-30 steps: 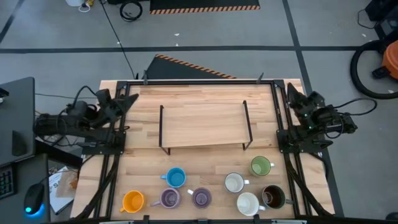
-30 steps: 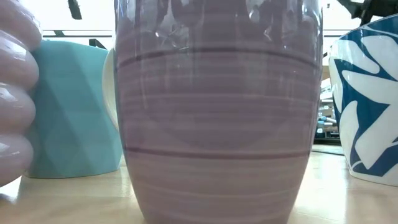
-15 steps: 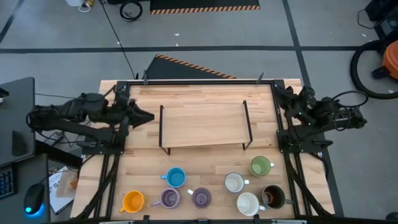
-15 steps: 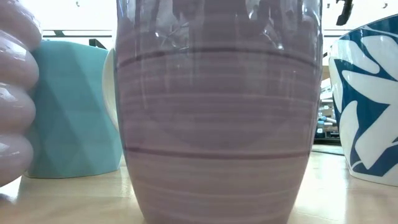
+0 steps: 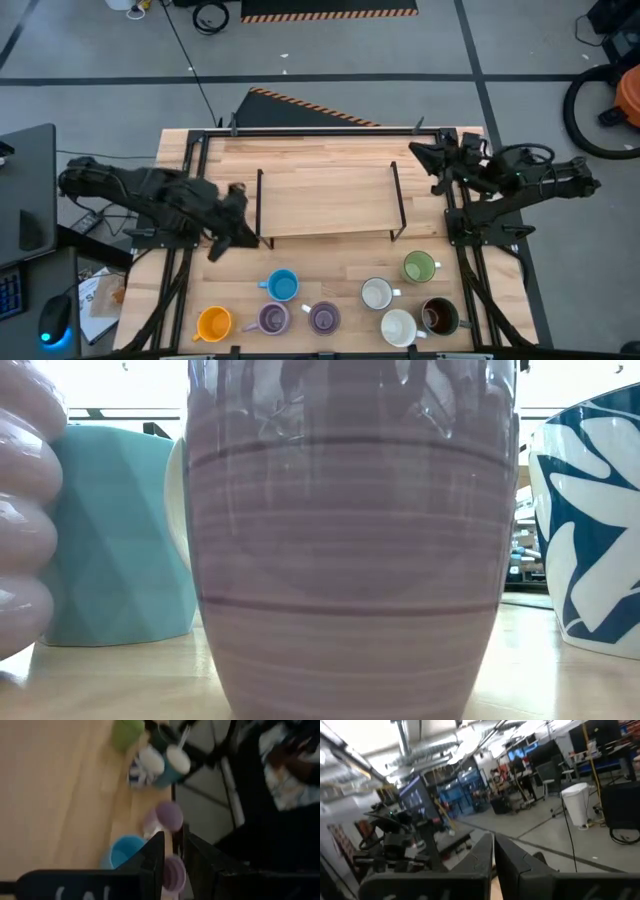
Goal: Place coffee mugs
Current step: Put the light blue mug on the shelf
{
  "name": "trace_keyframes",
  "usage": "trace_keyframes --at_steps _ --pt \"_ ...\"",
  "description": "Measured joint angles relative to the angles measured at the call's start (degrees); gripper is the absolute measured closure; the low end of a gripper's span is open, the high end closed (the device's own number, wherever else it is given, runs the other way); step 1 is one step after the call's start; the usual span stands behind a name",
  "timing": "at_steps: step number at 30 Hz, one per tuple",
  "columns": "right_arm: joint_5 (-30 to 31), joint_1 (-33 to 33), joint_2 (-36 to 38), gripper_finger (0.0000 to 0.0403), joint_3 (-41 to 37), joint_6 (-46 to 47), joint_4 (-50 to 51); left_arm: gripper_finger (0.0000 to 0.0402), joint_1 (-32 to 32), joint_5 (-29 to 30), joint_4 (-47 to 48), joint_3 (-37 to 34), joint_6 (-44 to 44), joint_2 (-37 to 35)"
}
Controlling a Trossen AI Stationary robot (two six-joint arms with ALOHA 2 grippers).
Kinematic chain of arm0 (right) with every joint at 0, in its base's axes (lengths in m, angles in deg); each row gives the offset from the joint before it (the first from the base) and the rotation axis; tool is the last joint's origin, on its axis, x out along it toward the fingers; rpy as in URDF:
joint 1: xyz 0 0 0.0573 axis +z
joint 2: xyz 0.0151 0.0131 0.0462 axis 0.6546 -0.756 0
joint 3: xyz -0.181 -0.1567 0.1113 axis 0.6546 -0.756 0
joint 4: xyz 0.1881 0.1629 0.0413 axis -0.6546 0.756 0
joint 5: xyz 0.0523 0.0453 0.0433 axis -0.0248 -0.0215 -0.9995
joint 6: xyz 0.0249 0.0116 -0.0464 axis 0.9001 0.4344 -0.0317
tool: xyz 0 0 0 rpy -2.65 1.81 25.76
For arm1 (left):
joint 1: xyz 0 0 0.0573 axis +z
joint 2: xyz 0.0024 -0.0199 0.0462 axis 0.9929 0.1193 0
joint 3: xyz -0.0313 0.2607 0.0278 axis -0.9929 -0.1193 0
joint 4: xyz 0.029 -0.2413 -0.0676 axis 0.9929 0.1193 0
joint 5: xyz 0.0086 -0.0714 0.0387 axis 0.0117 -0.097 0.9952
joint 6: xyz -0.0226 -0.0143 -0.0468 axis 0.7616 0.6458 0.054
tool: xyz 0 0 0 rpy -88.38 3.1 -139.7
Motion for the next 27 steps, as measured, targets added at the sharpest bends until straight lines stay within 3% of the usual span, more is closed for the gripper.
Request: trace_keyframes --at_steps 6,17,22,27 --pt "-2.4 0.0 -6.1 0.0364 6.0 0.0 7.9 0.0313 -3.9 -0.2 0.4 0.0 8.5 6.2" --pt "-4.3 0.0 -15.2 0.0343 12.1 -0.9 10.7 0.0227 -8.3 -0.5 1.6 0.0 33.6 15.0" --pt "-4.2 0.0 -18.7 0.0343 12.1 0.4 6.6 0.0229 -8.9 -3.0 2.2 0.0 44.0 19.6" --pt "-7.3 0.2 -22.4 0.0343 12.1 0.4 0.5 0.0239 -9.1 -7.7 2.2 0.0 46.8 23.6"
